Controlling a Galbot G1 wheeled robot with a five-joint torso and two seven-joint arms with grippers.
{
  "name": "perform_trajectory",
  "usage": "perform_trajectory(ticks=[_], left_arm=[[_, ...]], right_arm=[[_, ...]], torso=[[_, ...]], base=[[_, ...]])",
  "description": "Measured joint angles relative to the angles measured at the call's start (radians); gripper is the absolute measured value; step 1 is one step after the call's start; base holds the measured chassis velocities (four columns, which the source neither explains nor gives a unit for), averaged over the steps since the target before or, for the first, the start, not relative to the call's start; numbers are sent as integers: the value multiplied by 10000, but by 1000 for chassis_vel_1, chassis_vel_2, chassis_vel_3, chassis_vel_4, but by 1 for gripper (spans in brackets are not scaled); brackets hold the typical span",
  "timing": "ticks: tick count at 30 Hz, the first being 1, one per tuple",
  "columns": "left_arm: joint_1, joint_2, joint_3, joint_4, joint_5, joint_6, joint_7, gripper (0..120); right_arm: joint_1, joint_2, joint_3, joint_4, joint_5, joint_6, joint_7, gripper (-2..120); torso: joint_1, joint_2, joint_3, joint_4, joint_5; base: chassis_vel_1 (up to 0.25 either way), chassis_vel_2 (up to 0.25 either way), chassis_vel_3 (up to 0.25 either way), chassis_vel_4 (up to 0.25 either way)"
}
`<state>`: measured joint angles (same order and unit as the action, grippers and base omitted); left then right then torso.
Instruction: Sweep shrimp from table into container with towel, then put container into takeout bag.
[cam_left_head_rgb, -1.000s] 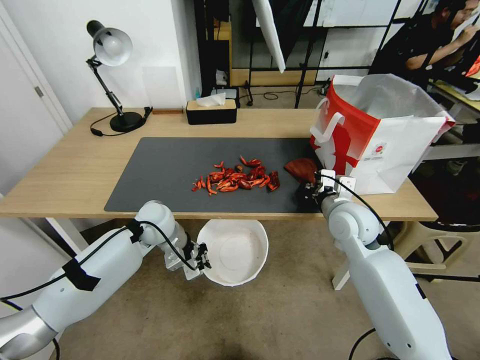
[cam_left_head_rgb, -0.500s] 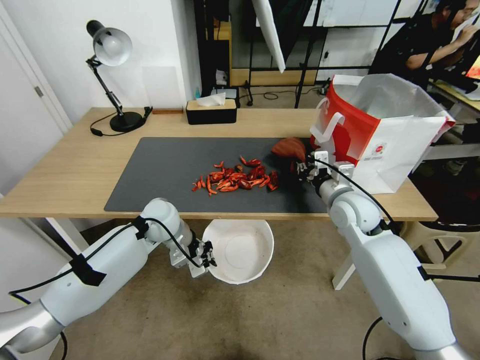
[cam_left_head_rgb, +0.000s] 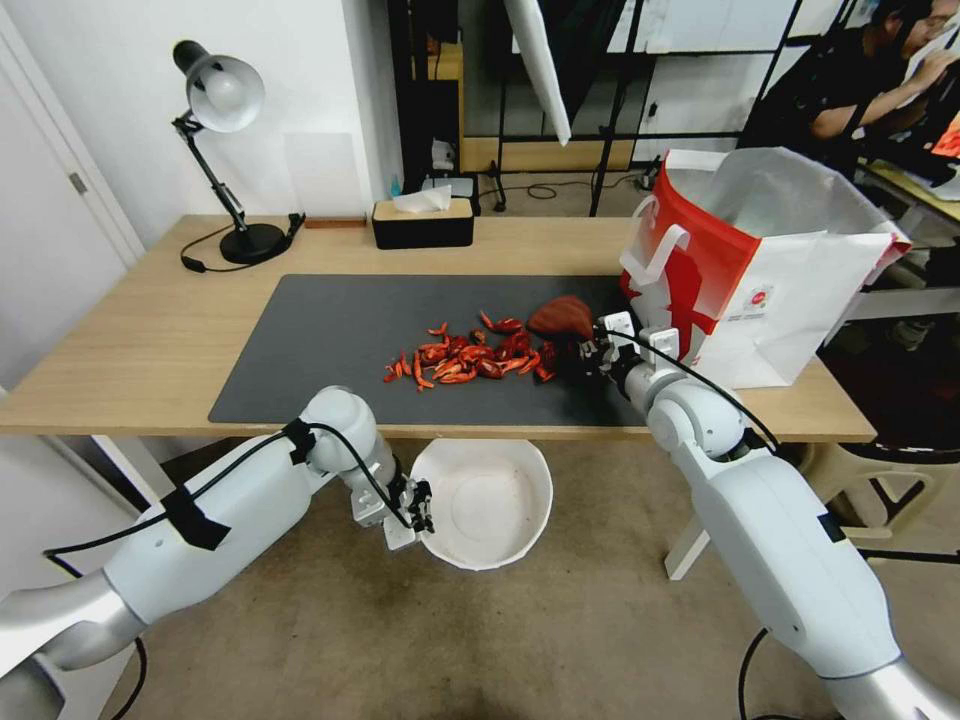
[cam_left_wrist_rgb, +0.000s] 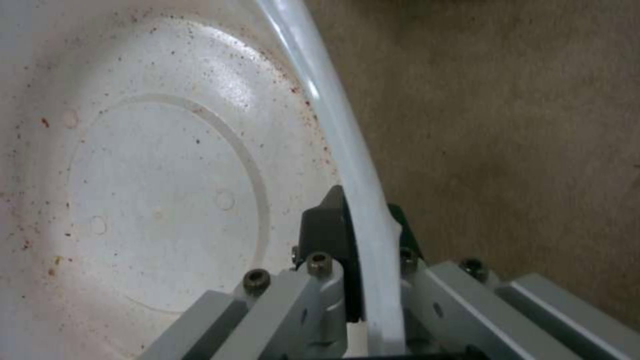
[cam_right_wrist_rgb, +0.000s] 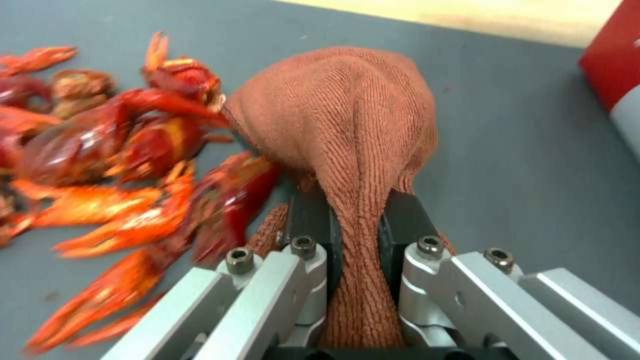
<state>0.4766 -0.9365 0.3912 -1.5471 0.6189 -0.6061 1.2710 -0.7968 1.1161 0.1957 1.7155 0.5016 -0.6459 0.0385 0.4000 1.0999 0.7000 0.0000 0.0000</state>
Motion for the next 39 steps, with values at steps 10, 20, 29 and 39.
perform_trajectory(ticks=[10, 20, 29, 39], left_arm=[[-315, -225, 54, 314, -318, 104, 57, 0], [-452, -181, 78, 433, -487, 140, 215, 0], [-475, -171, 75, 388, -708, 260, 667, 0], [-515, -101, 119, 256, -837, 372, 1071, 0]], right_arm=[[-594, -41, -110, 713, 307, -357, 122, 7], [-1007, 148, -361, 1339, 268, -559, 403, 7], [-1352, 203, -442, 1743, 176, -615, 453, 7], [-1704, 208, -458, 2224, 89, -644, 455, 7]], torso=[[0, 0, 0, -1, 0], [0, 0, 0, 1, -1], [0, 0, 0, 0, 0], [-1, 0, 0, 1, 1]], base=[[0, 0, 0, 0], [0, 0, 0, 0], [0, 0, 0, 0], [0, 0, 0, 0]])
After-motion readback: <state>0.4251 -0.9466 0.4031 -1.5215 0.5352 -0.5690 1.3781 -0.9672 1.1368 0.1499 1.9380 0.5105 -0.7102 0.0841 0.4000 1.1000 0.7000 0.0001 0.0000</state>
